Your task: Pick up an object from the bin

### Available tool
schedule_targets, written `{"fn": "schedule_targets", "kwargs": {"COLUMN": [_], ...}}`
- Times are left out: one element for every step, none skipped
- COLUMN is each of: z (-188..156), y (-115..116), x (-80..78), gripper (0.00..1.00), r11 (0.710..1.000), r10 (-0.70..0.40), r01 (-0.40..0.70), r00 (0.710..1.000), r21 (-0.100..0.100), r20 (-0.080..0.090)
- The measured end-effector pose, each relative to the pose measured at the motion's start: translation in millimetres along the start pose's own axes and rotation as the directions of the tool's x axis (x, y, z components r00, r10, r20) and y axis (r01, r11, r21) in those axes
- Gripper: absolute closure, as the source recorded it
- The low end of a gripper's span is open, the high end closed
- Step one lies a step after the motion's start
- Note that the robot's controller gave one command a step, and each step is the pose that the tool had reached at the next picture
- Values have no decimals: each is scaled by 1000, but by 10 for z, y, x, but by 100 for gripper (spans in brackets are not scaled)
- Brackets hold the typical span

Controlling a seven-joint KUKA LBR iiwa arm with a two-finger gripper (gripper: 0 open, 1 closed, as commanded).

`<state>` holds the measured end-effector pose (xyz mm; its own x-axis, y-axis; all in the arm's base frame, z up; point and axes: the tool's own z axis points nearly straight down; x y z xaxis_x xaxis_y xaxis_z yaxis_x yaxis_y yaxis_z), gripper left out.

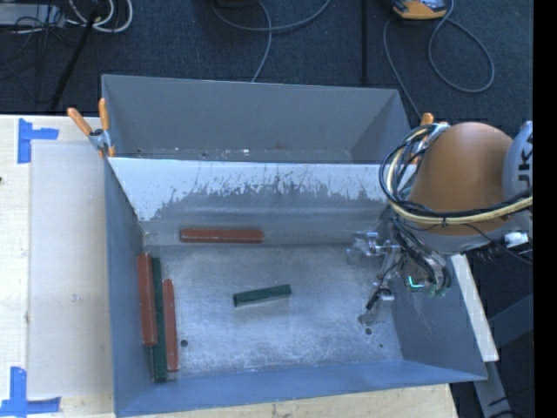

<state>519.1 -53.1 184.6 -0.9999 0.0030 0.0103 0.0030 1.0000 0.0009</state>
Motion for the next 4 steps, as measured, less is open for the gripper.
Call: {"fn": "schedule_targets", "kwargs": {"z": [1187, 1153, 1144, 121], "y": [603, 1238, 1221, 1155], "x": [-745, -327, -339, -332], "gripper": [0, 0, 100, 100], "r11": [996, 961, 962, 958], "r10": [-84, -275, -274, -287], "r01": [84, 275, 274, 287], "r00": [996, 961, 962, 958], "r21": [0, 0, 3, 5], "r20": [10, 6, 9, 18]}}
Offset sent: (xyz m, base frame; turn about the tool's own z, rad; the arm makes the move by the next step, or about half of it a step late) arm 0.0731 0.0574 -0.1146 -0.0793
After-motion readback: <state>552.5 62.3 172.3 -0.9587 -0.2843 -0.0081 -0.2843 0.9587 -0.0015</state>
